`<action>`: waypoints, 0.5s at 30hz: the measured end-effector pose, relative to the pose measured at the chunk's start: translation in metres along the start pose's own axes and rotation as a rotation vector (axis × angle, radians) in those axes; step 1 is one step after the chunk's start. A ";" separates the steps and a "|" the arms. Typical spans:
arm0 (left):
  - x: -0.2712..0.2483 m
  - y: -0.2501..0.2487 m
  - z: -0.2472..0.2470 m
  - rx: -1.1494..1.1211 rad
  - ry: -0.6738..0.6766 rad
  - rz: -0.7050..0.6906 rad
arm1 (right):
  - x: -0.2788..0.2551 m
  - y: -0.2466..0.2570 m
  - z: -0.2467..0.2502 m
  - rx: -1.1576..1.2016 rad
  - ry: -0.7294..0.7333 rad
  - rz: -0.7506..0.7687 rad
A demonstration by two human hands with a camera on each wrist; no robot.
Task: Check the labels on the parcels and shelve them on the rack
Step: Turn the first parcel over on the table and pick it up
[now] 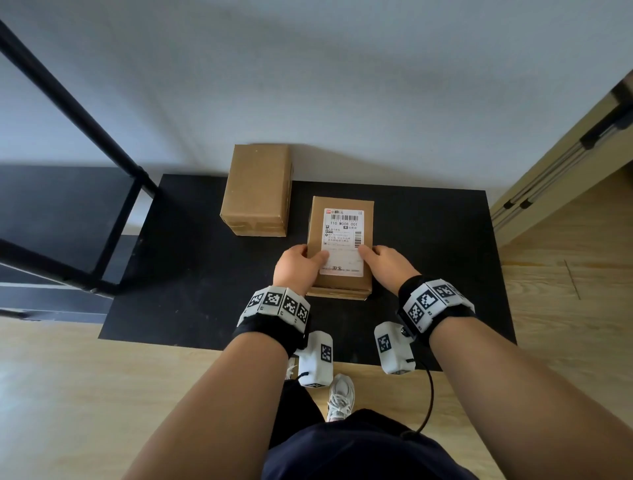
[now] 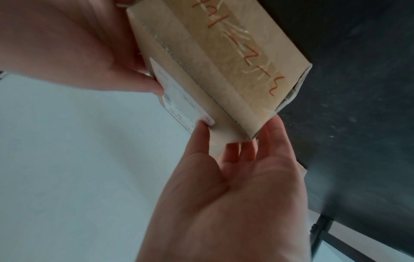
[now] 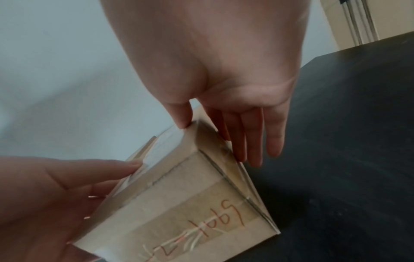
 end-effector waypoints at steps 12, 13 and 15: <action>-0.023 -0.052 0.041 -0.413 -0.008 -0.133 | -0.045 0.043 0.053 0.308 -0.165 0.192; -0.027 -0.059 0.046 -0.434 -0.004 -0.157 | -0.050 0.048 0.059 0.322 -0.177 0.219; -0.035 -0.075 0.055 -0.465 -0.005 -0.202 | -0.060 0.058 0.072 0.336 -0.206 0.267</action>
Point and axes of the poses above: each hand's wrist, its own x-axis towards the middle knuckle, its own z-axis out of the back of the hand, y = z × x, the point moved 3 cm from there along x, towards the middle knuckle, and after that the axes turned 1 degree about z, right-handed, at the moved point
